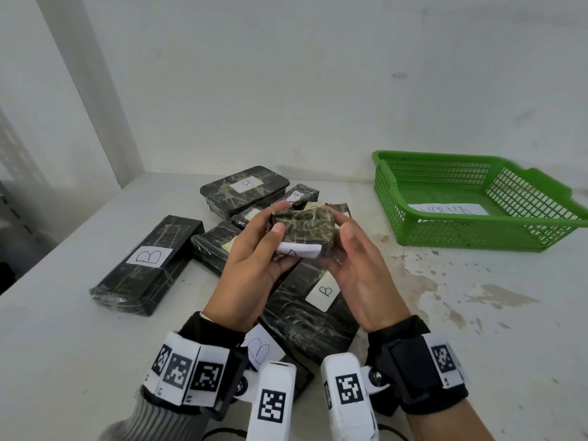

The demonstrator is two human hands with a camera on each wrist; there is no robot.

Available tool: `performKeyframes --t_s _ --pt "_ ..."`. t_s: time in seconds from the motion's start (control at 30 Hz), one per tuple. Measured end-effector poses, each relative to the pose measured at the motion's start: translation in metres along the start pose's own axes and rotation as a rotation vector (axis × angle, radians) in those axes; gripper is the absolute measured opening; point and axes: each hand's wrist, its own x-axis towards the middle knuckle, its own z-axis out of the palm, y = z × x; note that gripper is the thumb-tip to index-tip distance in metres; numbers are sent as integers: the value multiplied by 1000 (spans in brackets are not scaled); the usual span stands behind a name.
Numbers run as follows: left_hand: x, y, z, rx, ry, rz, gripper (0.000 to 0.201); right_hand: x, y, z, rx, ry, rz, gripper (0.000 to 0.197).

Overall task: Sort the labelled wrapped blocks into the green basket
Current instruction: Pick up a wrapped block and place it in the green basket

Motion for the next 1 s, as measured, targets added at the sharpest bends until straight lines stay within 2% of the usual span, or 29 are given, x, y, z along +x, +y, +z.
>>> performKeyframes --t_s 0.13,0.3,0.4,0.47,0.57,0.7,0.83,1.0 --pt "-1 1 0 23 -11 8 34 0 -2 -2 12 53 -15 40" --pt "1 4 -4 94 27 4 36 -1 -3 -3 2 8 -7 38" --pt "3 1 -7 144 61 32 23 -1 -2 0 -13 4 0 34" --pt "3 -2 -8 193 70 53 22 -1 0 1 -11 23 5 34" --pt "1 -4 -6 208 44 59 24 -2 -1 0 -16 65 -13 28" --pt "0 -3 -5 167 20 27 38 -2 -4 -2 -4 57 -14 24" --pt "0 -4 -5 224 11 53 19 -3 -2 -1 -23 39 30 13" --pt "0 -6 -4 226 -9 26 29 -3 -3 -3 -81 92 0 19"
